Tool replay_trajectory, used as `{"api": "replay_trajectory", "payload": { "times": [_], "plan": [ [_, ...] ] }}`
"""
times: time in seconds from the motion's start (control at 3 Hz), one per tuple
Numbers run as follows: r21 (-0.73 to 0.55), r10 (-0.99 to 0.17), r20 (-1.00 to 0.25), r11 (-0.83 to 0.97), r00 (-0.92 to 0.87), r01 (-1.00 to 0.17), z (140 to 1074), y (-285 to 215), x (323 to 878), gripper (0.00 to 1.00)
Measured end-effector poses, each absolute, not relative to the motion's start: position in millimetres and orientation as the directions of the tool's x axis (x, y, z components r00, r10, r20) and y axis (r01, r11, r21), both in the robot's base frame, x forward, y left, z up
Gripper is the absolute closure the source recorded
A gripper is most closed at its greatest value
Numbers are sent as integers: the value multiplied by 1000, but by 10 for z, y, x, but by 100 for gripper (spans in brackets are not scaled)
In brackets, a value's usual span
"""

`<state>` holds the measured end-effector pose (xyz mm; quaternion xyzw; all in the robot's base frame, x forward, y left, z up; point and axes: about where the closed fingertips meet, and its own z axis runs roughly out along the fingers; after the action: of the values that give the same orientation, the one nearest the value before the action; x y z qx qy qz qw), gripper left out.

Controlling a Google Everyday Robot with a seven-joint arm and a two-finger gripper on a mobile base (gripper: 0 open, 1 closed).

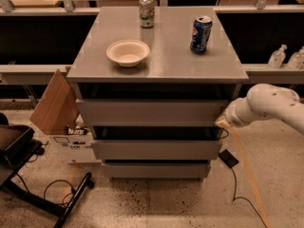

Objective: Close top drawer

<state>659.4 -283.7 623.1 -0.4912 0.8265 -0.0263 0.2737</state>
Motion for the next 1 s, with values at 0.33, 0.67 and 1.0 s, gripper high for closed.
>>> {"api": "replay_trajectory", "payload": {
  "times": [0.33, 0.67, 1.0],
  "plan": [
    [-256, -856, -377, 462, -353, -849, 6147, -2782, 6412, 100],
    [-191, -884, -331, 406, -331, -894, 6109, -2710, 6151, 100],
    [-212, -907, -276, 379, -316, -901, 6323, -2777, 5862, 100]
  ]
}}
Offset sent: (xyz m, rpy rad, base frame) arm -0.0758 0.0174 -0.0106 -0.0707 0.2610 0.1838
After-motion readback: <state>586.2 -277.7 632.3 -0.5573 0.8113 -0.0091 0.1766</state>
